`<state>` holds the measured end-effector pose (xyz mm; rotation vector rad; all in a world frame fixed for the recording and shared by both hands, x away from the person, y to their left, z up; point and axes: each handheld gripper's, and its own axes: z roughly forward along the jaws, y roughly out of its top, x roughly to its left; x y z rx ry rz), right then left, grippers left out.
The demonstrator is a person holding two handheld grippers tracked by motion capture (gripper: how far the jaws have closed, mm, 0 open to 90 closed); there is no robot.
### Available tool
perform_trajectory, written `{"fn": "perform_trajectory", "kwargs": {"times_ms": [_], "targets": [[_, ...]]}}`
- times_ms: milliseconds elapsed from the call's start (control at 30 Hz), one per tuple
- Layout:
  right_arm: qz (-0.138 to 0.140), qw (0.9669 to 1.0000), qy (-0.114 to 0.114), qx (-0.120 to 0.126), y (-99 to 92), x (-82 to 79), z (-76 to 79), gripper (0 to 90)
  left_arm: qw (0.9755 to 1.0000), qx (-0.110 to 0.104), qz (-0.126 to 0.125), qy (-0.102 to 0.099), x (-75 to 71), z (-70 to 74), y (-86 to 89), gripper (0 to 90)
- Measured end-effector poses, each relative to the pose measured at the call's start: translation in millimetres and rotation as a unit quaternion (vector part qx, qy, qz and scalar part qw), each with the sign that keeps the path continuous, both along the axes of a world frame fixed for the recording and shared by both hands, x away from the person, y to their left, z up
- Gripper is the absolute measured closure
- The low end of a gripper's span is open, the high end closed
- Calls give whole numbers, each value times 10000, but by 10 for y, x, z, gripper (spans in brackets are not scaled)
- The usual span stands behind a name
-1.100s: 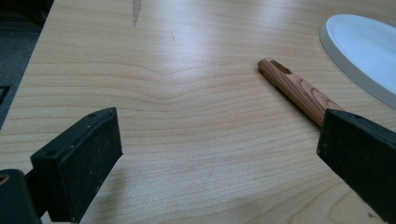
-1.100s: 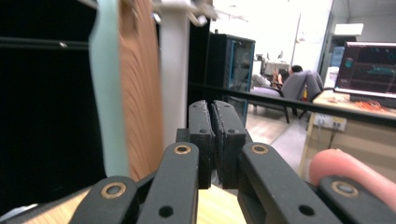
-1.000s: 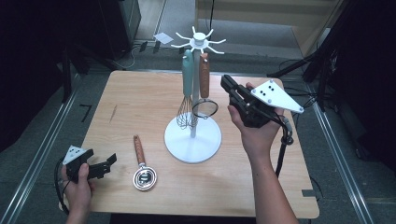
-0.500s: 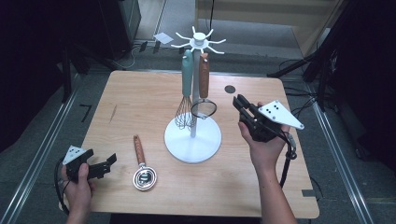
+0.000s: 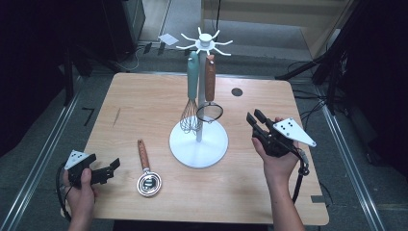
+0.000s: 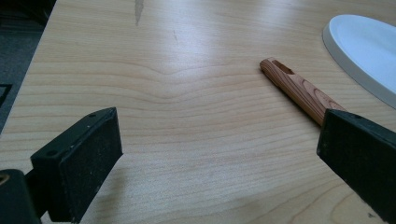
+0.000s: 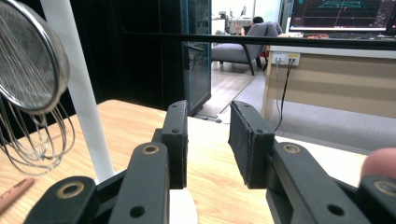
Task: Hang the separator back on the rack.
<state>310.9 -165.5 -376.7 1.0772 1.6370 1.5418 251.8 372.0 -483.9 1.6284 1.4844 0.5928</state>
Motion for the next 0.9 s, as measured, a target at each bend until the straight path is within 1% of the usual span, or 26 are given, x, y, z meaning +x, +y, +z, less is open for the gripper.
{"fn": "perform_trajectory", "kwargs": {"times_ms": [33, 100, 200, 233, 300, 333, 367, 433, 467, 533, 600, 667, 700, 733, 767, 800, 867, 900], "targets": [[-8, 10000, -5, -35, -13, 0, -19, 678, 10000, 2, 5, -1, 0, 0, -1, 1], [-28, 9999, 84, -96, -29, -9, -57, 622, 10000, 15, 2, 3, 0, 1, -1, 1], [-141, 9992, 201, -325, -45, -34, -119, 567, 10000, 45, 3, -3, -3, 1, -4, 1], [-150, 9990, 176, -388, -55, -42, -142, 557, 10000, 47, -15, -7, -4, 1, -4, 1], [-142, 9988, 256, -397, -74, -65, -183, 541, 10000, 43, -67, -48, -13, 3, -6, 1], [-191, 9985, 265, -436, -94, -75, -221, 519, 9999, 45, -100, -46, -16, 6, -5, 1], [-208, 9983, 298, -448, -109, -83, -246, 513, 9998, 36, -187, -69, -18, 8, -7, 1], [-224, 9981, 405, -396, -152, -106, -324, 487, 9995, 84, -296, -59, -27, 19, -29, 4], [-187, 9981, 486, -331, -178, -122, -381, 486, 9996, 156, -212, -46, -30, 25, -58, 60], [-144, 9978, 571, -293, -213, -146, -464, 446, 9998, 191, -93, 46, -29, 35, -113, 167], [-157, 9968, 730, -267, -245, -182, -552, 408, 9993, 288, -252, 30, -53, 36, -183, 236], [-242, 9964, 704, -410, -269, -230, -640, 391, 9986, 292, -448, -2, -77, 46, -248, 348], [-258, 9963, 665, -484, -284, -255, -679, 384, 9982, 237, -551, -10, -91, 53, -279, 408], [-274, 9962, 661, -496, -300, -288, -723, 380, 9981, 173, -592, -7, -98, 55, -295, 471], [-289, 9961, 671, -503, -311, -307, -744, 380, 9977, 30, -671, 26, -106, 57, -309, 519], [-299, 9959, 673, -523, -324, -328, -771, 380, 9973, -64, -723, 71, -111, 55, -324, 592], [-340, 9959, 623, -555, -338, -375, -809, 399, 9963, -179, -821, 158, -127, 49, -346, 709], [-353, 9959, 621, -557, -337, -398, -822, 405, 9958, -225, -878, 153, -137, 47, -354, 757]]}}
